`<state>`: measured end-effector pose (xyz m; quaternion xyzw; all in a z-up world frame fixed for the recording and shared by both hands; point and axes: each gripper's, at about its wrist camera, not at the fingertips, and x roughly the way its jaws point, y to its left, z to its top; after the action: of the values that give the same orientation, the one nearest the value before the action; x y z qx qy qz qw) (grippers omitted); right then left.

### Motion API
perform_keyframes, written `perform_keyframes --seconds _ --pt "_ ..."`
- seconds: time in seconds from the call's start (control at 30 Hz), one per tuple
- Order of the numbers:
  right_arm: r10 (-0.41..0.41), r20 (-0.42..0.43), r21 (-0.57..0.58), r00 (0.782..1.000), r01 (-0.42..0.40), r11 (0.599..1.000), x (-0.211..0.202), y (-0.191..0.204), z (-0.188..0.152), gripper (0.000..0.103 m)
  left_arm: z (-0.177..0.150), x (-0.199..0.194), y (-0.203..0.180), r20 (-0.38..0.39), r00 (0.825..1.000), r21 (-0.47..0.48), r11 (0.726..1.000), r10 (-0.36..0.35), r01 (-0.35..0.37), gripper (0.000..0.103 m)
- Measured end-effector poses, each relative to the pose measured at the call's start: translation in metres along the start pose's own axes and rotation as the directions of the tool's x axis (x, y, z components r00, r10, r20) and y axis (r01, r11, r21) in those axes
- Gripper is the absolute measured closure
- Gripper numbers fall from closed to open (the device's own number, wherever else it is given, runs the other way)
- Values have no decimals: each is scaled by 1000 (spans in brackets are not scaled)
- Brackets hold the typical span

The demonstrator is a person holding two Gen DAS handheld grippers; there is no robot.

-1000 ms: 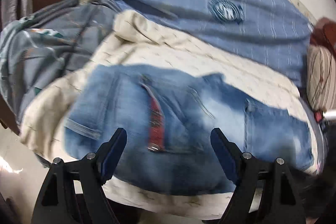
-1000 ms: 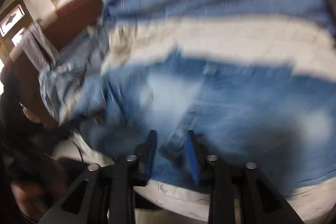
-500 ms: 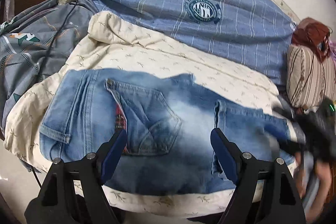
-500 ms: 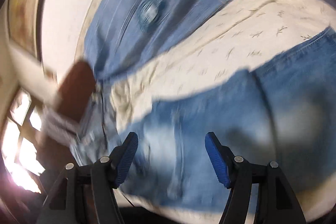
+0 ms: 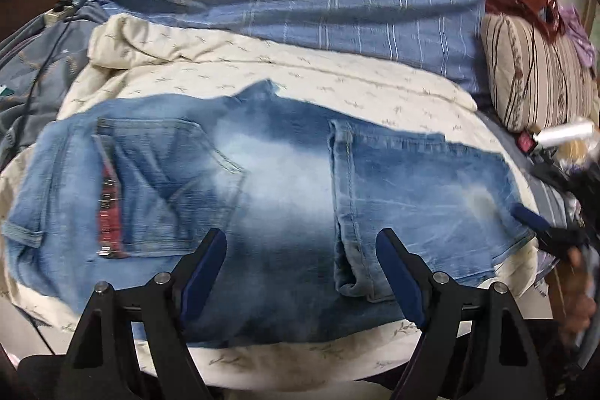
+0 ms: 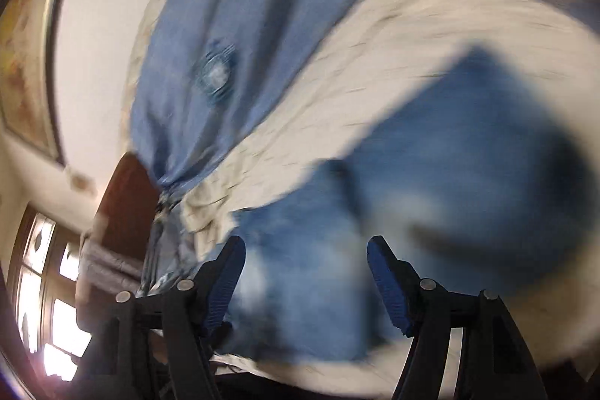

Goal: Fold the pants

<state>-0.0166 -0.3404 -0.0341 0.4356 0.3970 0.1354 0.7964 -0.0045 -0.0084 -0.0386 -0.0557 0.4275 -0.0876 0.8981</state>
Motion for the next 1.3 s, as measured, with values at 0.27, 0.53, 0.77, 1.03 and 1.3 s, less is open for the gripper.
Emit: perform_keyframes --seconds 0.27,0.53,0.77,1.03,1.3 --pt "-157 100 244 982 129 961 -56 -86 13 35 -6 18 -3 -59 998 -18 1000 9 -10 20" --pt "-279 102 289 955 240 927 -68 -103 18 41 -7 14 3 -46 999 -18 1000 23 -24 20" --pt "-384 51 185 922 369 911 -46 -93 28 79 -6 16 6 -42 999 -23 999 23 -24 20" --pt "-427 205 -188 881 463 866 -37 25 14 81 -1 -1 29 0 1000 -92 996 15 -15 20" --pt "-296 83 -583 952 287 760 63 146 -87 81 2 -33 64 71 997 -164 986 45 -33 20"
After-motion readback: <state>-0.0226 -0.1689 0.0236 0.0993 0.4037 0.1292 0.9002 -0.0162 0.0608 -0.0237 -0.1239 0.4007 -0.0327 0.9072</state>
